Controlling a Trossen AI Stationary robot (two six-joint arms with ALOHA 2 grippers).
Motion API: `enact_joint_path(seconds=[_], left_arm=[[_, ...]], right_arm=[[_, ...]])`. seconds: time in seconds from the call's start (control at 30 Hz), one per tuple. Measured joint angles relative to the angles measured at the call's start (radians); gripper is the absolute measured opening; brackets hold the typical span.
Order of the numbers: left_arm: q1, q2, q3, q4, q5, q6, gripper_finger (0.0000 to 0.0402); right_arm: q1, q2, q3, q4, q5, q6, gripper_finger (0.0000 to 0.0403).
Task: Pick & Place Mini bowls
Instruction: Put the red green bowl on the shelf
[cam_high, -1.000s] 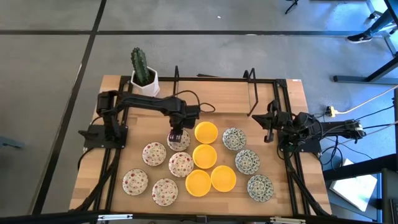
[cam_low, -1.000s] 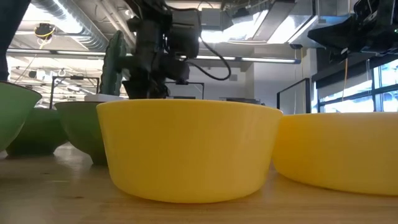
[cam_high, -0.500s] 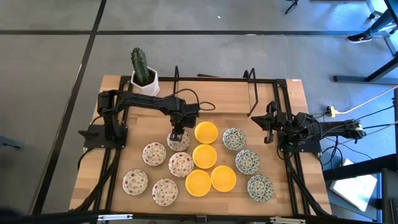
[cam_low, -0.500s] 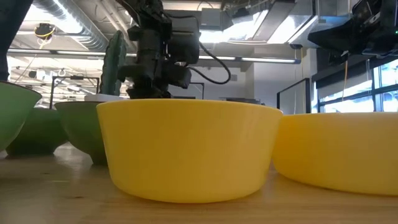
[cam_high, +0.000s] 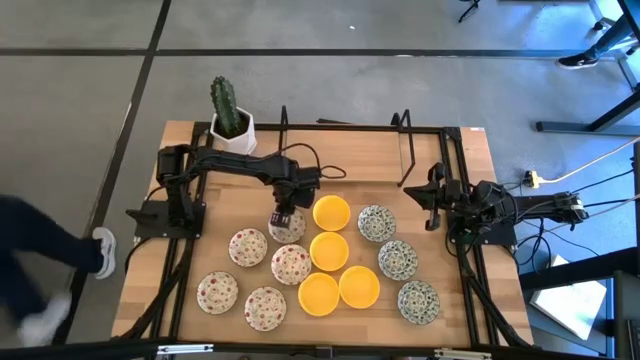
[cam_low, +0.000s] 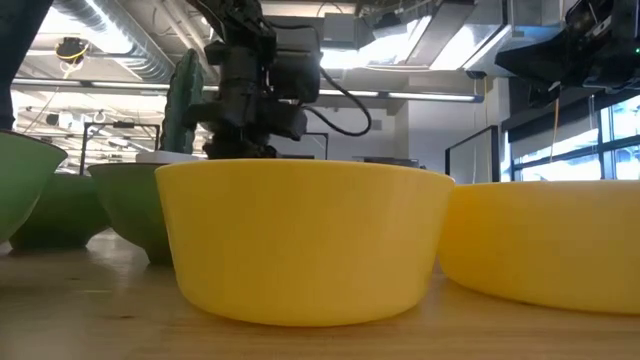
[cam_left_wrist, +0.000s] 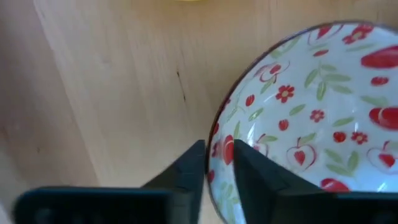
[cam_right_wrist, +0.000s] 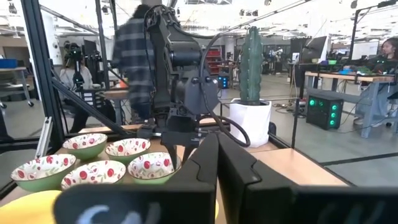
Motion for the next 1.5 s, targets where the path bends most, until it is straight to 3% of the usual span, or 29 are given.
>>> enact_joint_path(seconds=[0.07, 0.2, 0.37, 0.43, 0.77, 0.9, 1.07, 1.17, 1.4, 1.5], left_arm=[[0.001, -0.002, 0.001, -0.003, 0.019, 0.002, 0.0019], [0.000, -0.003, 0.024, -0.043, 0.022, 0.018, 0.0012], [0.002, -0.006, 0.137, -0.179, -0.096, 0.035, 0.0006], [0.002, -0.013, 0.202, -0.210, -0.127, 0.036, 0.0005], [0.019, -0.029, 0.631, -0.362, -0.066, 0.055, 0.0004], [0.059, -0.049, 0.777, -0.414, 0.030, 0.100, 0.0004], [0.200, -0.125, 0.778, -0.368, 0.211, 0.118, 0.0004], [0.277, -0.146, 0.742, -0.318, 0.256, 0.106, 0.0004], [0.352, -0.091, 0.708, -0.211, 0.259, 0.133, 0.0004], [0.365, -0.034, 0.731, -0.184, 0.137, 0.106, 0.0004]], right_arm=[[0.000, 0.000, 0.000, 0.000, 0.000, -0.001, 0.0006], [0.000, 0.000, 0.000, -0.001, 0.002, -0.002, 0.0006], [0.000, 0.000, 0.000, -0.004, 0.001, -0.002, 0.0006], [0.000, 0.000, 0.000, -0.004, 0.002, -0.001, 0.0006], [0.000, 0.010, 0.000, -0.011, -0.002, 0.001, 0.0006], [0.000, 0.012, 0.000, -0.012, -0.036, 0.020, 0.0006], [0.000, 0.013, 0.000, -0.012, -0.075, 0.027, 0.0006], [0.000, 0.013, 0.000, -0.027, -0.094, 0.027, 0.0006], [0.000, 0.013, 0.000, -0.102, -0.094, 0.032, 0.0006], [0.000, 0.013, 0.000, -0.116, -0.094, 0.033, 0.0006]])
